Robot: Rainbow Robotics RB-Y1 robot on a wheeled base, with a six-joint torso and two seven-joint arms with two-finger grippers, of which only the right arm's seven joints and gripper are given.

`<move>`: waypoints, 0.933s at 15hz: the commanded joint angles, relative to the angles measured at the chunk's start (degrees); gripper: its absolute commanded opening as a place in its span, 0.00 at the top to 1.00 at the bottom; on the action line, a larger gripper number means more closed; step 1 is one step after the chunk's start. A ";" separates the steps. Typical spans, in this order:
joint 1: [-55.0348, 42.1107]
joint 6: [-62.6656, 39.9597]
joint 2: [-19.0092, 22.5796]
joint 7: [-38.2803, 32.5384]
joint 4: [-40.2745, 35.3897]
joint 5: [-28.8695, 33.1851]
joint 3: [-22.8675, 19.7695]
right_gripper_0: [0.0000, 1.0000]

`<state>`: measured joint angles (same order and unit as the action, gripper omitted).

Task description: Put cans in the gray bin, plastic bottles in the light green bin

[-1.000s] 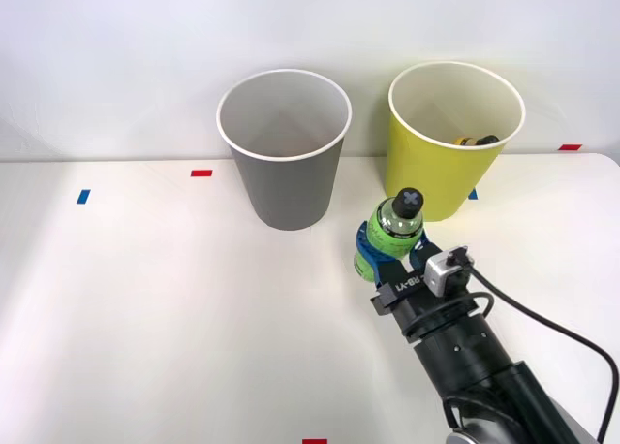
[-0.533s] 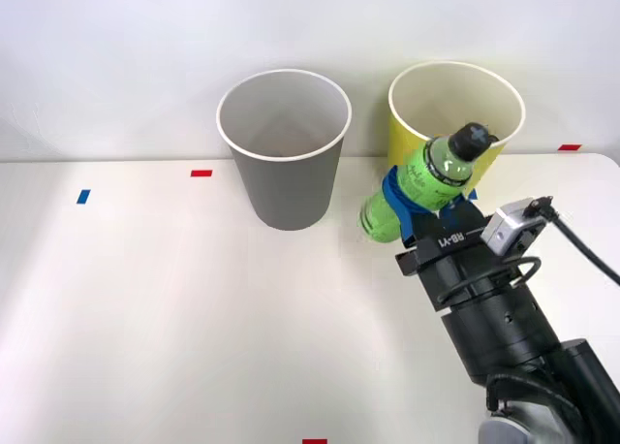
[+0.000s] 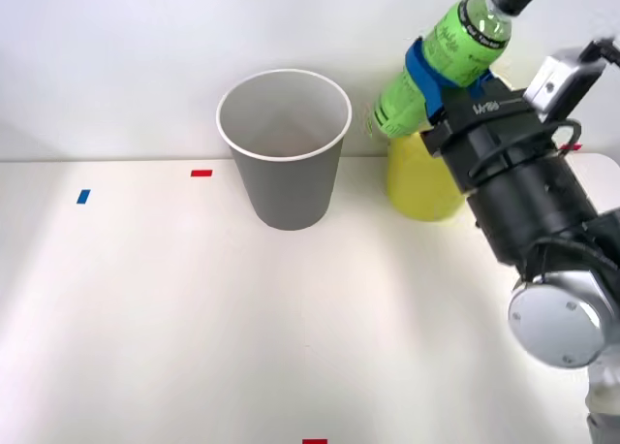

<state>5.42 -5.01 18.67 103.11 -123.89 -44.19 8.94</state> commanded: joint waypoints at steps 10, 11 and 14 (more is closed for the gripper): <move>18.31 -10.11 -3.90 2.27 19.03 6.22 -13.60 1.00; 18.31 -10.99 -3.64 1.92 19.30 8.77 -13.86 1.00; 19.01 -15.29 -3.46 1.48 19.47 11.49 -15.27 1.00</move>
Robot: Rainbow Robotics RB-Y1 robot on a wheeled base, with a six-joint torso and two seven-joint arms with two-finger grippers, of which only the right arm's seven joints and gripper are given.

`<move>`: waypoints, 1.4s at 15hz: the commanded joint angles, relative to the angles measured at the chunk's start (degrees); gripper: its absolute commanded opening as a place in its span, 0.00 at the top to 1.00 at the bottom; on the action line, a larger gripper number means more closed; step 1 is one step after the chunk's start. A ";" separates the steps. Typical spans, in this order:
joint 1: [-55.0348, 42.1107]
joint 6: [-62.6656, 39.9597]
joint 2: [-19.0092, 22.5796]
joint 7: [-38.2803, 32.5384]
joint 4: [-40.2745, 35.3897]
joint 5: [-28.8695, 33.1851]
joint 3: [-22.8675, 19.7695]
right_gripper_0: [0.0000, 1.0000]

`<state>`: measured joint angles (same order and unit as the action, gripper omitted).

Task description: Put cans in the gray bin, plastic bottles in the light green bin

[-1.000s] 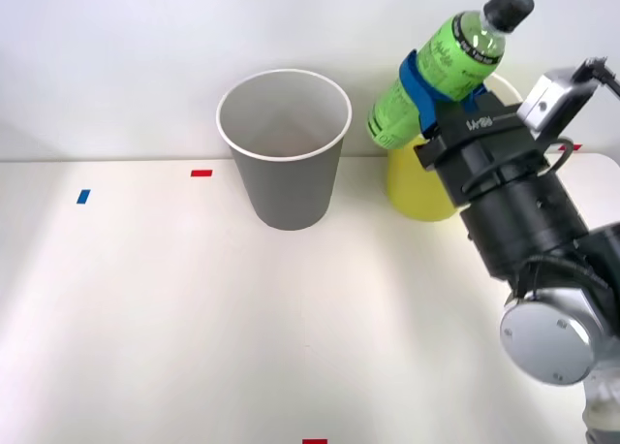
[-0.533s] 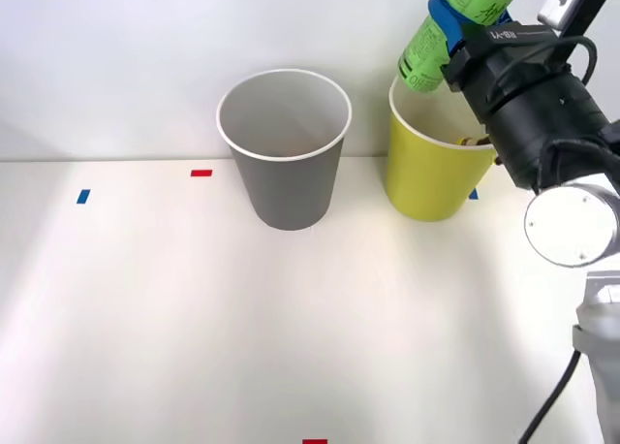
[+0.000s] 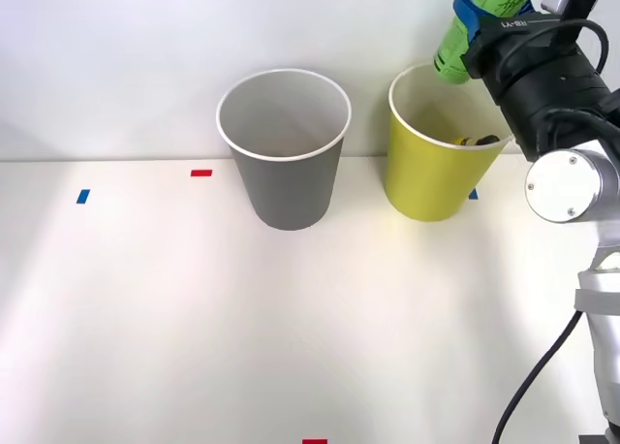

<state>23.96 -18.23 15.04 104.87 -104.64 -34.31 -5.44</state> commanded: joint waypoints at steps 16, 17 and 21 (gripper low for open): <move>1.71 -1.64 -0.45 -3.53 2.69 0.56 0.26 0.00; 1.62 -1.20 -0.63 -3.62 2.69 0.30 0.35 0.00; 1.62 -1.11 -1.77 -3.62 2.69 -0.50 0.52 0.00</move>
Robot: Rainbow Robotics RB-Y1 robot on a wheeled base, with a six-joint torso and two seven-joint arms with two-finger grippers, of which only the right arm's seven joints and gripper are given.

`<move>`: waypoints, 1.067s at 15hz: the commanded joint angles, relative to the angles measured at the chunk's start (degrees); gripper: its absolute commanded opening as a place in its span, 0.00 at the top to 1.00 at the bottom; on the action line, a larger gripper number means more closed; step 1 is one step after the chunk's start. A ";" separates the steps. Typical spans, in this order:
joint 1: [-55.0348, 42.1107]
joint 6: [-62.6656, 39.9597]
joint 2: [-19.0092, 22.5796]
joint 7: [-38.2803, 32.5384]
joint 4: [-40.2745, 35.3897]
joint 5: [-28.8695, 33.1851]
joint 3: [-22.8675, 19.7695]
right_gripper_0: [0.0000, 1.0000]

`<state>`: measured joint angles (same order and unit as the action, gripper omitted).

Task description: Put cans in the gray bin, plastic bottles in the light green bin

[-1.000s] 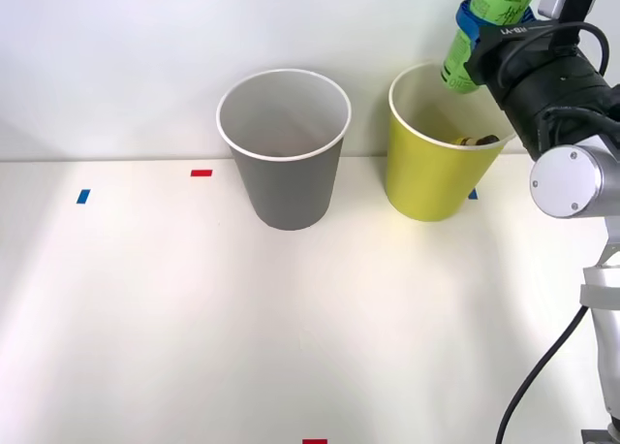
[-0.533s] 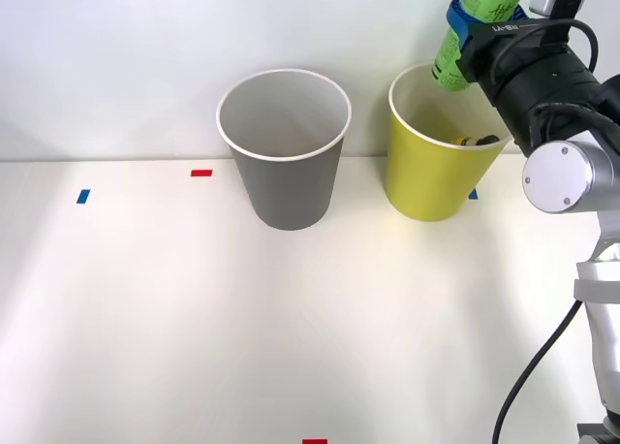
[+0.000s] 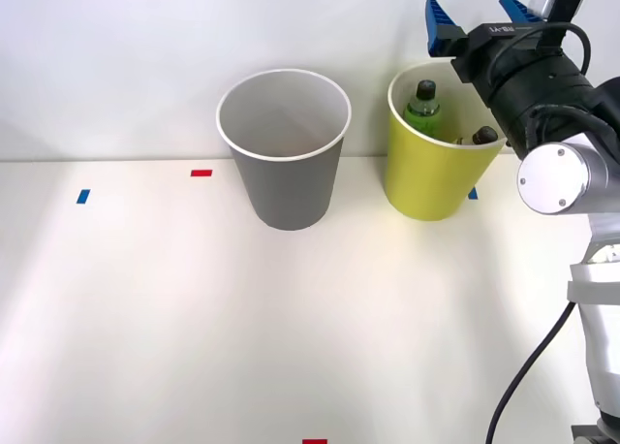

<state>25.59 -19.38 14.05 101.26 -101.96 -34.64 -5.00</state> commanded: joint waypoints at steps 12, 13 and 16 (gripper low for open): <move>-21.37 18.33 -2.09 0.69 -14.15 -3.85 4.65 0.00; -24.19 18.50 -2.09 0.69 -16.52 -3.85 5.09 0.00; -32.27 21.76 -4.03 1.13 -19.60 -3.68 6.50 0.00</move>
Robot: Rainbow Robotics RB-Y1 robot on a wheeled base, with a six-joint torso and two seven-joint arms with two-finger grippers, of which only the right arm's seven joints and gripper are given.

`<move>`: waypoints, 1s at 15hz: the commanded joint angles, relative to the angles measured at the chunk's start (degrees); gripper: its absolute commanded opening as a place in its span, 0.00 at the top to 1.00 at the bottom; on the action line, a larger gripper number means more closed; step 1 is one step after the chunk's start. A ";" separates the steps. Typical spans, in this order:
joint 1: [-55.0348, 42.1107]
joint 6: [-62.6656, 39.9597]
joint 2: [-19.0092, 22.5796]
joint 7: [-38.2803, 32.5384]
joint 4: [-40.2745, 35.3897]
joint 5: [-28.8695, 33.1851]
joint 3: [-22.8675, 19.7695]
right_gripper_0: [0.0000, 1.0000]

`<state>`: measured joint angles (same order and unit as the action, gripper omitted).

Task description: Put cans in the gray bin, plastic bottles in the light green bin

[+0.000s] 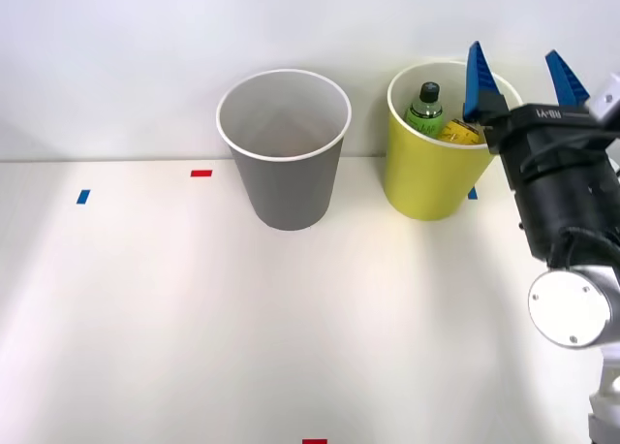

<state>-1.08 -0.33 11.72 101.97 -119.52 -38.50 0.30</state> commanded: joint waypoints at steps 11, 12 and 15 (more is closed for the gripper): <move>-26.78 10.35 1.73 3.33 -2.03 5.45 7.35 0.00; -28.45 10.35 1.47 4.03 -2.03 6.07 7.35 0.00; -30.30 10.35 1.12 5.44 -1.33 7.39 7.26 0.00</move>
<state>-30.75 10.03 13.06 107.01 -121.40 -31.61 7.58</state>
